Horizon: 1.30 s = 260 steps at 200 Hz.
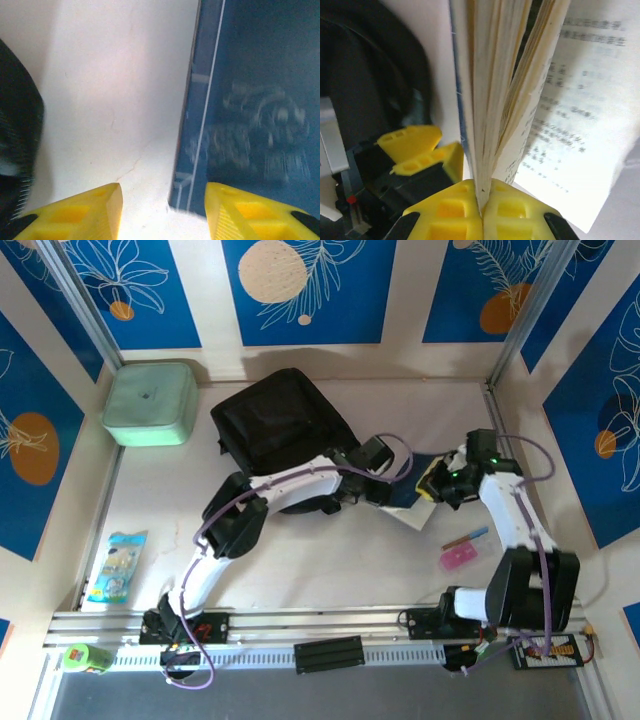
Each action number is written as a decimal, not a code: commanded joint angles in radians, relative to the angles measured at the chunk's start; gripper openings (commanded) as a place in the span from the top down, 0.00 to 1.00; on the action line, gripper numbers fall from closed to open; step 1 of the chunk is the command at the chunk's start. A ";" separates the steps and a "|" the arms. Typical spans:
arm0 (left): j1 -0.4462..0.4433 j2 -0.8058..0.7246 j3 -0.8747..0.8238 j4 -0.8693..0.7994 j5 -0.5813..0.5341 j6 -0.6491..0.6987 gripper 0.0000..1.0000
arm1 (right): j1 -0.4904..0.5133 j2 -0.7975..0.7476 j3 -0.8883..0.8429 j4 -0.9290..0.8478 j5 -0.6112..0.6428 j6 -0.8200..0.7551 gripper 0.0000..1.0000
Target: Pack books, pencil case, and school supplies into a backpack
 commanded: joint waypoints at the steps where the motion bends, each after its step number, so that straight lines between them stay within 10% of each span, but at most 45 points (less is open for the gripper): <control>1: 0.071 -0.152 0.030 0.061 0.111 0.028 0.49 | -0.027 -0.075 -0.025 0.139 -0.177 0.021 1.00; 76: 0.348 -0.385 -0.318 0.452 0.525 -0.193 0.15 | 0.128 0.012 0.048 0.423 -0.529 0.107 1.00; 111: 0.408 -0.388 -0.353 0.455 0.582 -0.225 0.14 | 0.269 0.105 0.109 0.511 -0.599 0.112 1.00; 194: 0.429 -0.408 -0.316 0.337 0.550 -0.189 0.79 | 0.291 0.236 0.200 0.398 -0.553 0.051 1.00; 236: 0.453 -0.439 -0.319 0.367 0.487 -0.224 1.00 | 0.271 0.228 0.175 0.373 -0.393 0.147 0.53; 260: 0.461 -0.477 -0.361 0.477 0.365 -0.329 1.00 | 0.264 0.204 0.121 0.447 -0.334 0.324 0.43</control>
